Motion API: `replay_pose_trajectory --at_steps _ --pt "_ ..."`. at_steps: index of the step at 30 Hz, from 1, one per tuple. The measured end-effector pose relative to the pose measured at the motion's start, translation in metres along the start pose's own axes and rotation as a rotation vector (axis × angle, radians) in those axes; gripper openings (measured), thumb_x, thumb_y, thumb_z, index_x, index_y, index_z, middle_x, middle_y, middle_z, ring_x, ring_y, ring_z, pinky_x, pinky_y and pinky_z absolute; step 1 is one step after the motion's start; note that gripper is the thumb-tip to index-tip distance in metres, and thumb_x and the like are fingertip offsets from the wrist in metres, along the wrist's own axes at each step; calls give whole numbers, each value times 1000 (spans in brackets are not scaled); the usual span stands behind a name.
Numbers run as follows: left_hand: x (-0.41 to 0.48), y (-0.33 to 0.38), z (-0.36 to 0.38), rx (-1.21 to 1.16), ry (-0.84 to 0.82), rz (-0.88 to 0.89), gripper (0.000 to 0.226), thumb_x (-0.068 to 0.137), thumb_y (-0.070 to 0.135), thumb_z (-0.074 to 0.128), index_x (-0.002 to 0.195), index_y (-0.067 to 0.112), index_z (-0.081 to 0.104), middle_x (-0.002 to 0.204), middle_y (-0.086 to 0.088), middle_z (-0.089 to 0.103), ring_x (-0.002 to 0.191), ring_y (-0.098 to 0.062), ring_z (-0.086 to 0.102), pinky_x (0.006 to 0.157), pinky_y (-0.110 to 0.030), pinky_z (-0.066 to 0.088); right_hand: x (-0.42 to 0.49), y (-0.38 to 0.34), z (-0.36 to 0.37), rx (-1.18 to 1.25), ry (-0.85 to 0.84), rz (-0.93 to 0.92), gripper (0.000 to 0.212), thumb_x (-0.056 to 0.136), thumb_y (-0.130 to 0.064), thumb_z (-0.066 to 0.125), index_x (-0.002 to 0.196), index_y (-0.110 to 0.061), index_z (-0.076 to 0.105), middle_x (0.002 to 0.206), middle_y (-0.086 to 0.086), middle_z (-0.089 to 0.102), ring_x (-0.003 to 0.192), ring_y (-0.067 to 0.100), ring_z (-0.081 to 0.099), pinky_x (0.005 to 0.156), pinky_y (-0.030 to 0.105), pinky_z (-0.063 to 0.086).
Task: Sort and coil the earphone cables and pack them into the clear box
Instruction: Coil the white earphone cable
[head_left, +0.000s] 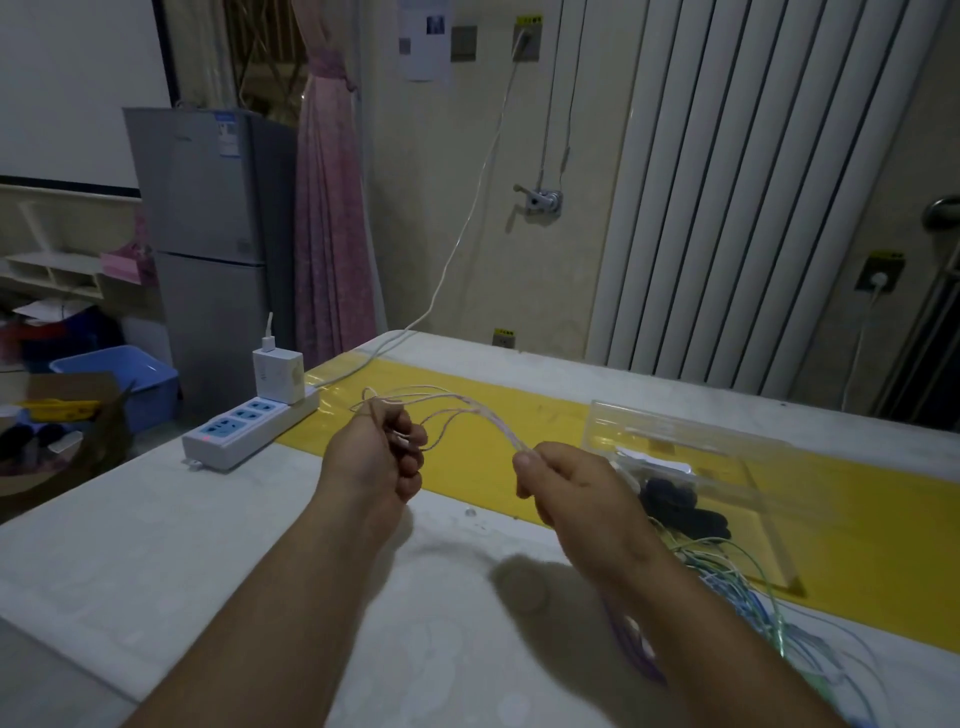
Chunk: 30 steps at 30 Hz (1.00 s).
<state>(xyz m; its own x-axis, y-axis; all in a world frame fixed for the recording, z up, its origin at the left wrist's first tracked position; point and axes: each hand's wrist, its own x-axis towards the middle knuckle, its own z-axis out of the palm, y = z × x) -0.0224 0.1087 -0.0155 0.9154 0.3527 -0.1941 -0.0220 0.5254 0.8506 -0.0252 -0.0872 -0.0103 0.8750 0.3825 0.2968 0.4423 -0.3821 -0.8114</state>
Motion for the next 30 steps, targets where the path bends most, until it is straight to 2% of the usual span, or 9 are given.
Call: replay_pose_trajectory --at_steps 2,6,11,16,21,25,26,28,30 --pt "0 -1 1 36 26 -19 22 88 23 46 66 20 47 57 2 56 42 -11 34 37 -15 21 1 0 -3 322 10 102 35 87 -21 47 53 -20 39 47 -9 34 46 12 26 48 25 22" --pt "-2 -1 1 8 43 -39 26 88 21 47 63 18 52 77 2 64 59 -14 41 53 -24 26 3 2 -10 707 26 232 32 94 -14 40 64 -19 29 52 -2 24 45 12 16 42 23 15" --pt "-7 2 -3 -127 -68 -105 29 70 17 45 43 18 34 65 -2 50 62 -19 44 61 -31 30 5 7 -10 680 100 249 35 104 -28 38 73 -13 44 49 0 32 41 16 37 41 26 33" --pt "-12 2 -3 -167 -150 -96 26 60 15 45 37 16 33 68 -5 58 69 -22 50 65 -32 36 6 13 -10 616 167 317 31 103 -32 40 79 -14 48 49 -4 26 39 10 20 39 19 17" --pt "-13 0 1 -69 -154 -139 22 61 11 41 40 16 35 62 -4 49 62 -20 42 62 -32 30 7 9 -17 593 307 447 34 98 -31 43 66 -21 44 50 -2 32 34 11 20 47 21 18" --pt "-13 0 -1 -270 -136 -58 18 65 15 48 47 13 45 68 -3 54 68 -18 45 66 -31 31 4 8 -18 532 337 476 37 96 -28 42 59 -20 41 47 -2 32 36 13 21 46 23 18" --pt "-12 1 -2 -334 -167 -14 17 69 17 52 53 13 57 78 -2 59 74 -16 48 70 -30 33 4 8 -16 518 326 467 39 97 -30 42 59 -21 39 47 -2 31 37 13 21 46 23 18" --pt "-13 3 -3 -388 -242 84 27 80 24 53 96 16 74 104 1 63 92 -14 53 84 -32 35 3 8 -10 497 294 419 44 100 -40 41 61 -21 38 48 -1 30 39 13 22 45 25 18" --pt "-14 4 -3 -381 -314 134 45 83 33 54 127 25 62 120 0 56 111 -18 51 98 -37 34 3 10 -6 431 239 372 47 99 -48 42 61 -21 39 50 0 31 43 16 24 47 28 20"
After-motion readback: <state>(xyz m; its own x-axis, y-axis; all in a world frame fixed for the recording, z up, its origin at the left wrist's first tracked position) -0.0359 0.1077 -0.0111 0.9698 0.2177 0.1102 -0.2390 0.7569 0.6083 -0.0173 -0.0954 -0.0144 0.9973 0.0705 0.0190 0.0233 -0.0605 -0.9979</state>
